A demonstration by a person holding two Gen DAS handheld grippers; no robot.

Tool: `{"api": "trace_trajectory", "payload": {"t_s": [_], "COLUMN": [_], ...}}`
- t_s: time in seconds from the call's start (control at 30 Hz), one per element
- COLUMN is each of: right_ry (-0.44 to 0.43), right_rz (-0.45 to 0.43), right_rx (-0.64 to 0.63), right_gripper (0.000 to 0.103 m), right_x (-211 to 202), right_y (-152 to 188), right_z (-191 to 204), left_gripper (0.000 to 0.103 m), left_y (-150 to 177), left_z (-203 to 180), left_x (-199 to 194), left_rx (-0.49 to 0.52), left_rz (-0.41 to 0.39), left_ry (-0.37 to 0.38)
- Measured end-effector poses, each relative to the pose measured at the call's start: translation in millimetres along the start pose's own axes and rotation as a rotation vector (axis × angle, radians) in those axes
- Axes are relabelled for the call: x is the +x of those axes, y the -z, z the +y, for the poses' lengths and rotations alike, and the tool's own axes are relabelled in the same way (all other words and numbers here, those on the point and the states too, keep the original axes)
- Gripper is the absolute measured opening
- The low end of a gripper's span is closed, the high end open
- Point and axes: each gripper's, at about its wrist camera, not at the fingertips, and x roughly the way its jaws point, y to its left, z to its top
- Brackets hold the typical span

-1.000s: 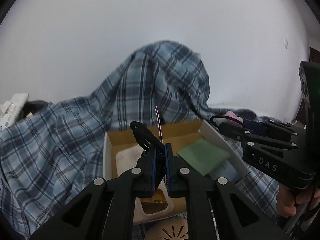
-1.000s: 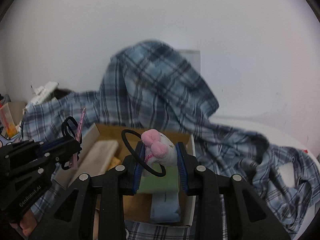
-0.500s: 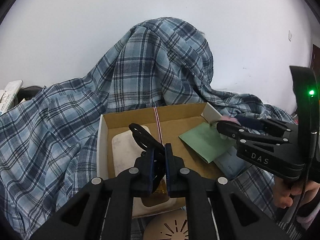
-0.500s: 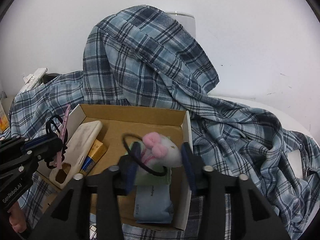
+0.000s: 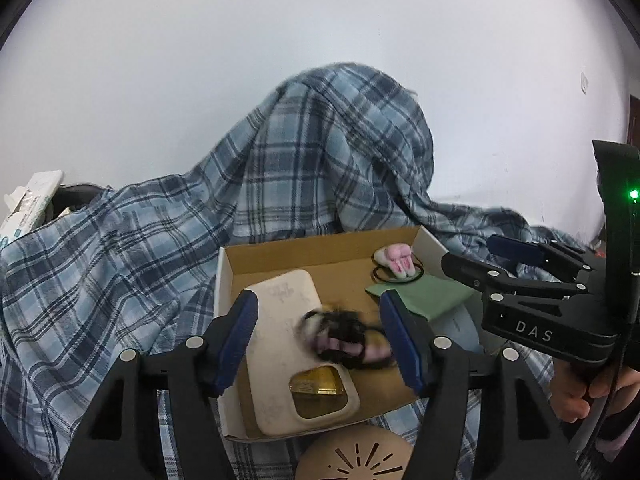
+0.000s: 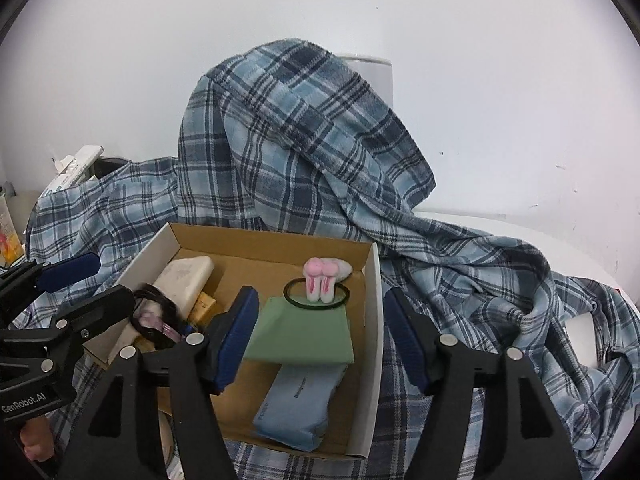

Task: Organize soft objects
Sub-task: 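Lower scissors and hair tie into the box and open both grippers, then withdraw both grippers up from the box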

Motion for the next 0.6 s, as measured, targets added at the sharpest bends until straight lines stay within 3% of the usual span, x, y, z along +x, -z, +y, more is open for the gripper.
{"api": "trace_trajectory", "payload": {"t_s": [0.23, 0.43, 0.53, 0.6], "right_ry": [-0.02, -0.051, -0.069, -0.073], "right_rz": [-0.059, -0.134, -0.164, -0.181], "right_rx": [0.018, 0.014, 0.006, -0.012], "right_gripper": [0.064, 0.064, 0.064, 0.064], "right_x": [-26.4, -70.6, -93.7, -107.7], "right_y": [-15.9, -25.3, -22.9, -19.1], "right_z": [-1.8, -0.6, 0.8, 4.4], "left_gripper": [0.065, 0.065, 0.069, 0.08], "left_y": [-18.4, -22.1, -15.8, -9.5], "left_z": [-12.4, -29.6, -36.0, -40.6], "left_x": [-47.0, -102.7, -124.9, -135.8], "left_rx": [0.007, 0.076, 0.095, 0.103], "left_rz": [-0.122, -0.248, -0.282, -0.3], "left_ry": [0.013, 0.01, 0.024, 0.019]}}
